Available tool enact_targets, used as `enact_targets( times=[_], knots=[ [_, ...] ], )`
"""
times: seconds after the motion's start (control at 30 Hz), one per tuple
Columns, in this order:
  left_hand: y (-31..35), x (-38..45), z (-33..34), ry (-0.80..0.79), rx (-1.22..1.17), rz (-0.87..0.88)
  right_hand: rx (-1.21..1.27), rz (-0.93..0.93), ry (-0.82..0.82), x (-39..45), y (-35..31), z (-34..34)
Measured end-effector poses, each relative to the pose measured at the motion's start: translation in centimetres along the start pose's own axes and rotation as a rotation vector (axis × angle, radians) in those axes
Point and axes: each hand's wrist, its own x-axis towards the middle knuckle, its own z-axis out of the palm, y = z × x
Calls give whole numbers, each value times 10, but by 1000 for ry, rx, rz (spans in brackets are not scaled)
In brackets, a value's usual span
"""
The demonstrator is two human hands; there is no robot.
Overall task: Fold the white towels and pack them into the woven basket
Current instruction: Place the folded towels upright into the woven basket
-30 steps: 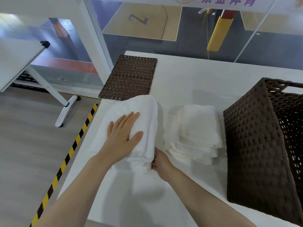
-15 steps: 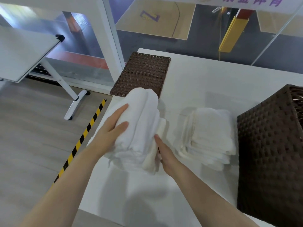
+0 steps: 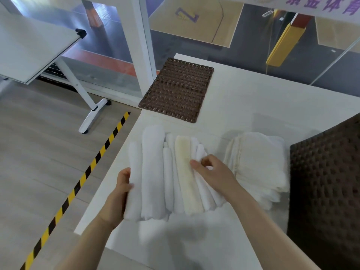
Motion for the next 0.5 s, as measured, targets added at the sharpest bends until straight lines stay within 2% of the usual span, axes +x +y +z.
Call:
enact_targets(
  times=[0.1,0.17,0.27,0.4,0.5],
  knots=[
    [7,0,7,61,129,-34,87,6,39,10,13,3],
    [13,2,10,85,160,-13,266,13,-37,12,25,3],
    [18,1,13,38,104,13,482,31,-109,9,34,1],
    [16,-5,23,63,-14,-156,539,-66,-92,5,26,16],
    [15,-2,26,75,-28,-179,638,-49,-137,4,25,28]
  ],
)
